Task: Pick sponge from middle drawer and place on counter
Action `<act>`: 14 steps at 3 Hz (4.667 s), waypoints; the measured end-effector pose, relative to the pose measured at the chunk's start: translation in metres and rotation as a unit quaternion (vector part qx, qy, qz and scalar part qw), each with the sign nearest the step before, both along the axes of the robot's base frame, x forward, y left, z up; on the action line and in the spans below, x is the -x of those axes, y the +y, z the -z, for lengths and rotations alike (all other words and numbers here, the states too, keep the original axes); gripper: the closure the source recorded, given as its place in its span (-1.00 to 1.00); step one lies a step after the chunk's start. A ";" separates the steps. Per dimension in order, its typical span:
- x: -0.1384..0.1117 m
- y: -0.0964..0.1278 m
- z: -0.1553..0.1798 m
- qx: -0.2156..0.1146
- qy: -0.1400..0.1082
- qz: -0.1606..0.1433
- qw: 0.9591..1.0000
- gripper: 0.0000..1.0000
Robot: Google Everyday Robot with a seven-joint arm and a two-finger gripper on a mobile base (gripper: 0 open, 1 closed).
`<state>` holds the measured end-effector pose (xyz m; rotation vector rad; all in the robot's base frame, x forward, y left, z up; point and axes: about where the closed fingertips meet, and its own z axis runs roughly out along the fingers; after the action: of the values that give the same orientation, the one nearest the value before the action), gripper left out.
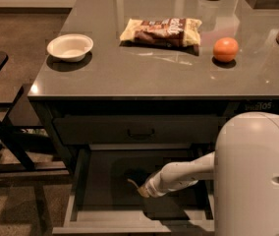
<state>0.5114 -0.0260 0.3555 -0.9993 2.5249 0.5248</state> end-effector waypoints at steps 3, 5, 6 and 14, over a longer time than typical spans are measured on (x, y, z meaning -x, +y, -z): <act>-0.006 0.000 -0.061 -0.010 -0.028 -0.012 0.999 1.00; 0.003 -0.014 -0.110 -0.009 -0.040 -0.029 0.999 1.00; 0.022 -0.041 -0.167 0.015 -0.045 -0.034 0.998 1.00; 0.085 -0.088 -0.411 0.106 -0.166 -0.030 0.980 1.00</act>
Offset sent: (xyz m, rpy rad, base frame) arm 0.0058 0.0007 0.0774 0.0295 -0.0537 0.0213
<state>0.4263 -0.1142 0.7669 -1.1359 2.2875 0.0929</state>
